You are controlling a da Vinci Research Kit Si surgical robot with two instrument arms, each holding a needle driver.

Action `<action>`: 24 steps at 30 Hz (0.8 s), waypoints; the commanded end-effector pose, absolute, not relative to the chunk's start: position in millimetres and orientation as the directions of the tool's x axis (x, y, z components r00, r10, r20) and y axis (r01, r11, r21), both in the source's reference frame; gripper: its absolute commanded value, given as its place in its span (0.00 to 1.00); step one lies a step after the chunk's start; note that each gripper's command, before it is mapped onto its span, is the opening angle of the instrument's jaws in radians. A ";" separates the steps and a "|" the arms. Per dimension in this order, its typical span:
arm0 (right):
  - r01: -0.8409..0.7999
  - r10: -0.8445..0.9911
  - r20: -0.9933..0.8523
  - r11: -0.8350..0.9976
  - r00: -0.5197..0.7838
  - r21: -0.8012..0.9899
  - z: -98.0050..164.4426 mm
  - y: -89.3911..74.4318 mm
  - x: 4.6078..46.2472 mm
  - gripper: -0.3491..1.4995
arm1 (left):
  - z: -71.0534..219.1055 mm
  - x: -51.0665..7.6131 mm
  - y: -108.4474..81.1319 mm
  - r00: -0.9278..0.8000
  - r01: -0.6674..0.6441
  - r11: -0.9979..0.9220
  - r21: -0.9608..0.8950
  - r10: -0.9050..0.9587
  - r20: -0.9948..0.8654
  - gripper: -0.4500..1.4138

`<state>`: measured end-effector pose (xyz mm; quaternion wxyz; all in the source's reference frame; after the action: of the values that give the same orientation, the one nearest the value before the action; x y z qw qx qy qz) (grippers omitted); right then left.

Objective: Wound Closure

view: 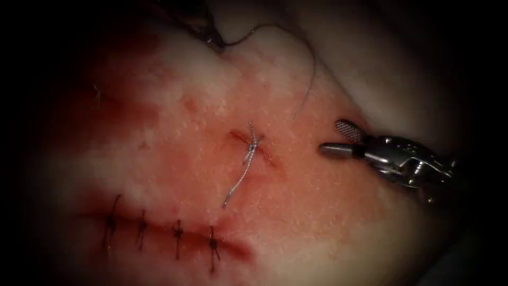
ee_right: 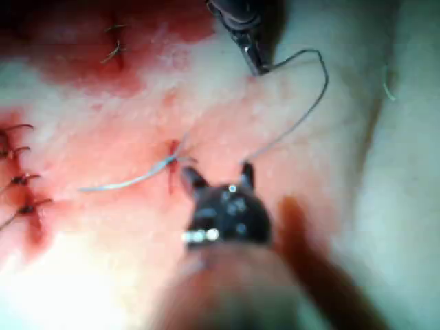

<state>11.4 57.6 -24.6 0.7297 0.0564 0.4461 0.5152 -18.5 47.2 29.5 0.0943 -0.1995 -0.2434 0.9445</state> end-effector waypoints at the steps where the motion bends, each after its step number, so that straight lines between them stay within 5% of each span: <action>1: -0.702 0.803 -0.591 0.461 0.071 0.543 -24.0 57.3 12.1 0.82 | 29.4 -19.2 47.8 -0.900 -0.096 -0.866 -0.491 0.286 -0.328 0.62; 14: -0.703 0.803 -0.592 0.461 0.070 0.542 -23.9 57.3 12.2 0.82 | 19.7 -18.6 51.7 -0.839 -0.227 -0.873 -0.432 0.401 -0.369 0.66; 24: -0.702 0.804 -0.591 0.461 0.071 0.543 -24.1 57.3 12.1 0.83 | 12.4 -15.8 41.9 -0.789 -0.206 -0.845 -0.493 0.442 -0.428 0.61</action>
<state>11.6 57.7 -24.6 0.7277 0.0551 0.4482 0.5163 -14.8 39.6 11.3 0.1370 -0.2974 -0.2172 0.9196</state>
